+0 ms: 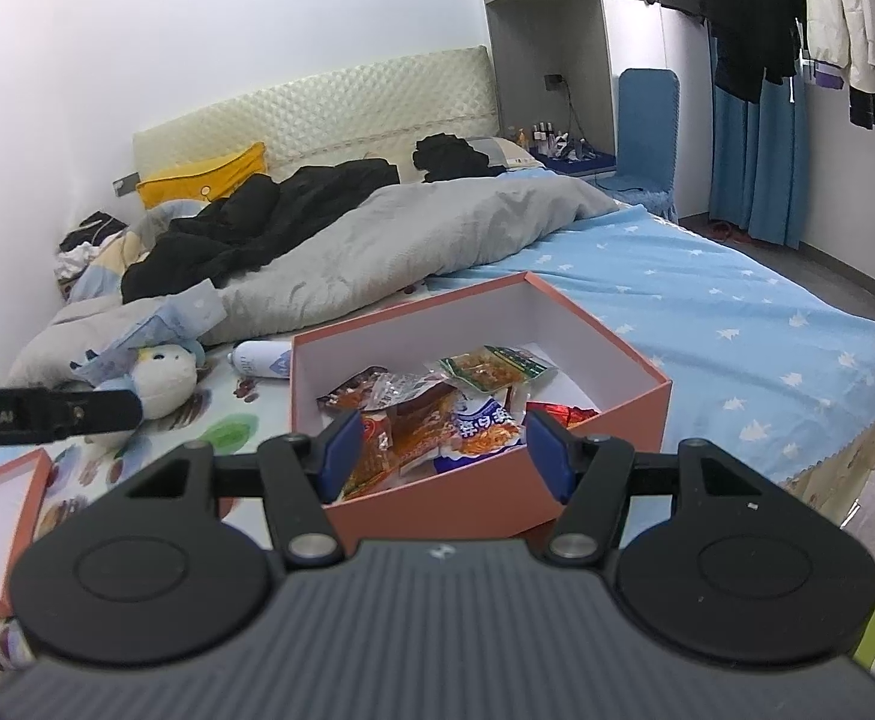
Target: Organize snacks
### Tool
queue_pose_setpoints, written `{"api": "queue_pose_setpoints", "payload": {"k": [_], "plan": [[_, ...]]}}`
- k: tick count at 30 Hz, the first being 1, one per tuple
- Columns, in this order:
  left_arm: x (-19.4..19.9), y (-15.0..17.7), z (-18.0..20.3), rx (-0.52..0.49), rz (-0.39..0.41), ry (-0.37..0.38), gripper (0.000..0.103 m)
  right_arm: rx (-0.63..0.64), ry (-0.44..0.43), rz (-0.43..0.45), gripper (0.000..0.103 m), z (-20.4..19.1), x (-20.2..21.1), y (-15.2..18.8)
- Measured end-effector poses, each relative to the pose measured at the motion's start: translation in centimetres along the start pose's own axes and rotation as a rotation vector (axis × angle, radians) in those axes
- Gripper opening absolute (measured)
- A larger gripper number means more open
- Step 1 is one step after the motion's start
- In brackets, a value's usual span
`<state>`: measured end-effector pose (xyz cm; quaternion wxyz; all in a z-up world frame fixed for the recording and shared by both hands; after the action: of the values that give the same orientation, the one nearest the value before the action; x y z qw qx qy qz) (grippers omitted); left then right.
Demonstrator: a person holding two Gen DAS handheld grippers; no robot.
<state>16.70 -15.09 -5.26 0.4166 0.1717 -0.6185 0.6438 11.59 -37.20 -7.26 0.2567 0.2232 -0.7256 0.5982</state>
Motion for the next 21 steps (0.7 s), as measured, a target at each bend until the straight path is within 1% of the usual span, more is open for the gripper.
{"api": "queue_pose_setpoints", "payload": {"k": [4, 5, 6, 8, 9, 10, 15, 21], "plan": [[0.1, -0.1, 0.2, -0.011, 0.009, -0.014, 0.102, -0.006, 0.011, 0.003, 0.063, 0.4, -0.1, 0.0], [0.1, -0.2, 0.2, -0.013, 0.013, -0.016, 0.102, -0.009, 0.013, 0.004, 0.07, 0.5, -0.1, -0.1], [0.2, -0.3, 0.2, -0.015, 0.015, -0.02, 0.103, -0.013, 0.013, 0.009, 0.08, 0.6, -0.1, -0.1], [0.3, -0.4, 0.3, -0.015, 0.02, -0.022, 0.103, -0.018, 0.01, 0.024, 0.09, 0.8, 0.1, -0.3], [0.4, -0.4, 0.2, -0.013, 0.021, -0.021, 0.103, -0.014, 0.017, 0.023, 0.101, 0.9, 0.0, -0.4], [0.4, -0.5, 0.2, -0.011, 0.024, -0.022, 0.103, -0.012, 0.023, 0.019, 0.103, 0.9, 0.0, -0.4], [0.7, -0.7, 0.1, -0.01, 0.032, -0.047, 0.103, -0.034, 0.023, 0.043, 0.103, 1.3, 0.3, -0.6], [0.8, -0.6, 0.1, -0.003, 0.027, -0.061, 0.103, -0.03, 0.027, 0.039, 0.103, 1.2, 0.3, -0.6]]}}
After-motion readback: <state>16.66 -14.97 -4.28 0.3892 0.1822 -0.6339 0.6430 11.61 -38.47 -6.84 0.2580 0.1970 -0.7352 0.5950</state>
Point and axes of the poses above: each gripper's, at about its wrist camera, not at the fingertips, and x roughly against the way its jaws point, z to its right, y to its underside, the point moved 9 cm from there along -x, roughly the way its jaws point, and after that the axes turned 12 degrees about -z, right-handed, at the moved point
